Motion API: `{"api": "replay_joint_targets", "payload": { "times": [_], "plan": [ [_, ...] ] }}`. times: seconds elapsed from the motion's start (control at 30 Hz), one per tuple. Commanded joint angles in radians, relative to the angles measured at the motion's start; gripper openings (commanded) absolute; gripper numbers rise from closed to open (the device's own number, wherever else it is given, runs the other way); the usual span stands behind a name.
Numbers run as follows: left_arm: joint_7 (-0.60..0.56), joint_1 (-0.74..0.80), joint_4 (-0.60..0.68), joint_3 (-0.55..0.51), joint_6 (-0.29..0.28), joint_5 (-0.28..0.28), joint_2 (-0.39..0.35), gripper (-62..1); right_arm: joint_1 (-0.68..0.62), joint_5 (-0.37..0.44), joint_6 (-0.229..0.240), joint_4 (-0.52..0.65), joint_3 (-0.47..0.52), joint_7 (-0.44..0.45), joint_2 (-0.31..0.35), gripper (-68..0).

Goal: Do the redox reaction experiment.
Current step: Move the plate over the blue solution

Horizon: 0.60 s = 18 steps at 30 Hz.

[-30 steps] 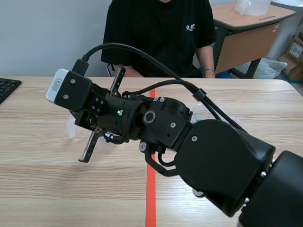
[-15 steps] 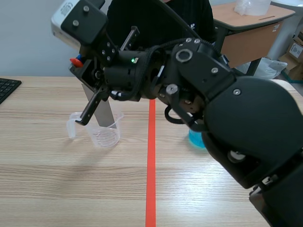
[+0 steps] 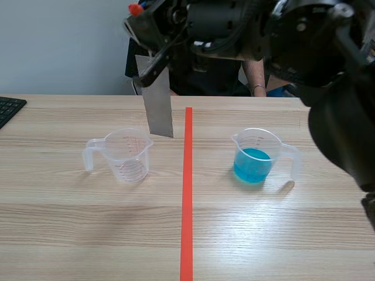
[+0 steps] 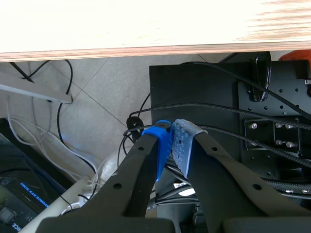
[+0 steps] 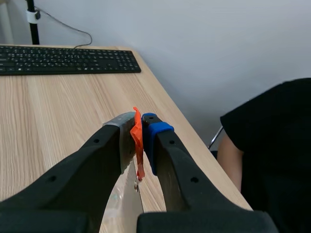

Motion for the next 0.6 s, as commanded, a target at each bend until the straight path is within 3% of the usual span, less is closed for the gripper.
{"api": "replay_joint_targets", "payload": {
  "times": [0.0,0.23,0.57],
  "plan": [
    [-0.011,0.013,0.016,-0.006,-0.003,-0.002,0.002,-56.3,0.027,0.045,0.004,0.027,0.029,0.003,0.048,-66.0],
    [-0.01,0.015,0.016,-0.006,-0.003,-0.002,0.003,-56.3,0.027,0.247,0.039,0.059,0.137,-0.016,0.228,-66.0],
    [-0.01,0.016,0.016,-0.006,-0.002,-0.002,0.002,-56.3,0.022,0.472,0.092,0.058,0.243,-0.006,0.52,-66.0]
  ]
}}
